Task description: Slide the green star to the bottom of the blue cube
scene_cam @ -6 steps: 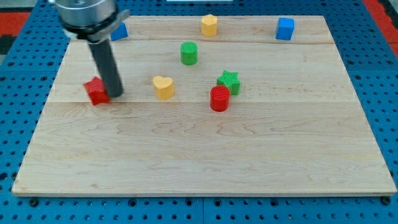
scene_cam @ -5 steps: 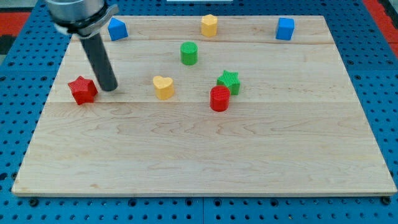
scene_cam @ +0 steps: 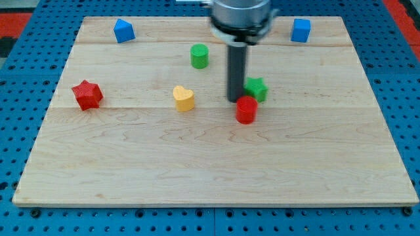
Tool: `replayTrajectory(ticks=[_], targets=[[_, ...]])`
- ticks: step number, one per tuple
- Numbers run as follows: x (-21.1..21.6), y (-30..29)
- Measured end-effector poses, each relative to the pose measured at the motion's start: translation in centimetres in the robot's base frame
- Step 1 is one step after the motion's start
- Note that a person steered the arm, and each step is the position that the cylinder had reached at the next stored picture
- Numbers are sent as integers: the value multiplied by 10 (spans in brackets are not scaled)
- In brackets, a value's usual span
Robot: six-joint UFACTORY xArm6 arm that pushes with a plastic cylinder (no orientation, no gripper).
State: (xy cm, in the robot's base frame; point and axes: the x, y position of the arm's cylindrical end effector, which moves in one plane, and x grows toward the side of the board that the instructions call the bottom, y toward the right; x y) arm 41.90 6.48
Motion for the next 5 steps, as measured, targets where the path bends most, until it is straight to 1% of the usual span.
replayTrajectory(ticks=[1, 4, 5], targets=[[-20, 9], [-30, 22], [-33, 38]])
